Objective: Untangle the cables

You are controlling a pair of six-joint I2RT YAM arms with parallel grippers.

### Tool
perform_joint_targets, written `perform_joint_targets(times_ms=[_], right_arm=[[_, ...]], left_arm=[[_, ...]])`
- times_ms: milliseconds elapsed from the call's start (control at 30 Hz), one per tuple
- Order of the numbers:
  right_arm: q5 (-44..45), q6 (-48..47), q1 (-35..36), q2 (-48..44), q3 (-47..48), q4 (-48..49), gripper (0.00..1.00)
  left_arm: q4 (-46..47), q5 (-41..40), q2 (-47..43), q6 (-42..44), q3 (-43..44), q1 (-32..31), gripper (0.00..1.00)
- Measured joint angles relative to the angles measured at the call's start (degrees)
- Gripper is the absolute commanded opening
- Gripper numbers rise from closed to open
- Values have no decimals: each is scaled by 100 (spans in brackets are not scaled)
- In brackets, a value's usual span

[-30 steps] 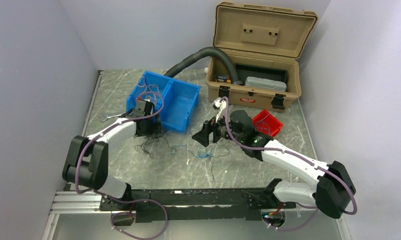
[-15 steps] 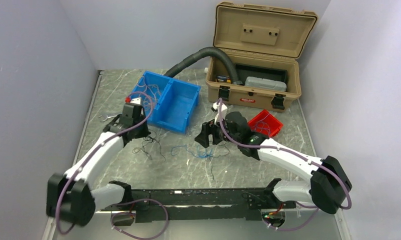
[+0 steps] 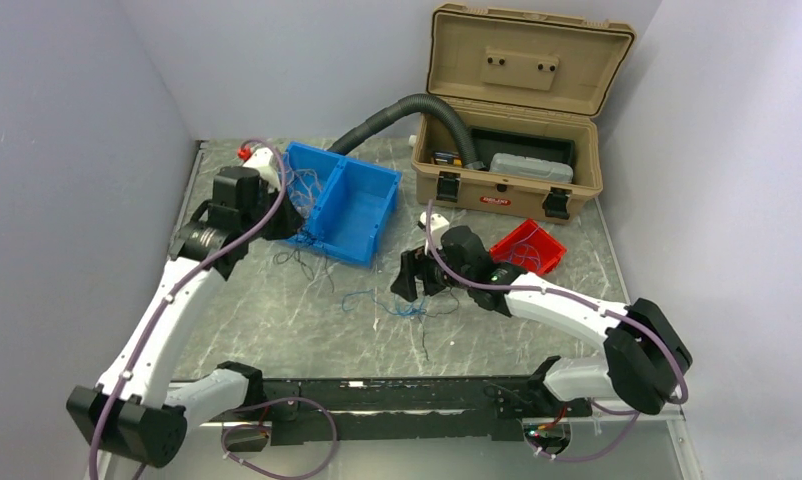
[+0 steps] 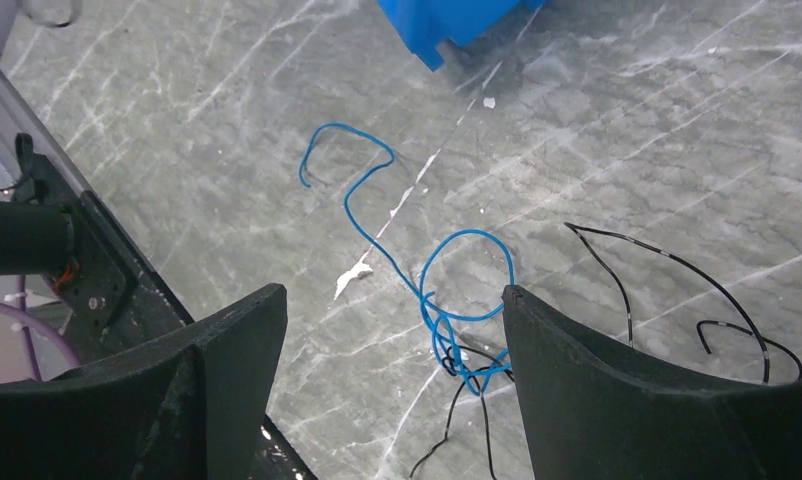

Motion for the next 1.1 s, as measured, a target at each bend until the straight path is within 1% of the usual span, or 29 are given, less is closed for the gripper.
perform_joint_targets(times_ms=[133,167,200,267,367,433,500,567,667,767,833,900,933,967,1033,1100], right_arm=[[136,50,0,-332,0,-42,81],[186,66,0,-442,-2,-42,81],[258,85,0,-564,-11,-35,81],[435,131,0,-817,-74,-28,81],[702,184,0,-1237,-258,-33,81],[844,203,-2,-1453,-365,-44,81],[964,214,-9,-1646,-444,-72,82],[1099,214,-11,-1808,-476,-94,82],[1259,210,-13,-1989,-492,-94,82],[1384,205,-20,-2057,-492,-94,82],[1421,205,-24,-2055,-496,-94,82],[1440,205,-24,-2055,-498,-96,82],[1443,208,-24,-2052,-505,-96,82],[1449,208,-24,-2050,-516,-94,83],[1497,216,-28,-1991,-522,-114,86],[1600,262,-37,-1834,-511,-212,86]], left_arm=[[538,520,619,-55,275,0,0],[761,765,922,-94,400,0,0],[857,846,1025,-101,437,0,0],[1064,1143,1517,-151,699,0,0],[1403,1429,2286,-138,1182,0,0],[1602,1482,2734,-55,1432,0,0],[1615,1366,3141,127,1696,-15,0],[1665,1062,3560,391,1978,-48,0],[1836,798,4081,673,2164,-74,0],[2100,584,4369,855,2006,-170,0],[2308,299,4413,1008,1692,-334,0],[2319,76,4461,1163,1488,-538,0],[2282,-28,4520,1239,1460,-638,2],[2275,-111,4583,1281,1460,-717,7],[2243,-225,4682,1327,1460,-850,20],[2142,-273,4697,1360,1460,-885,34]])
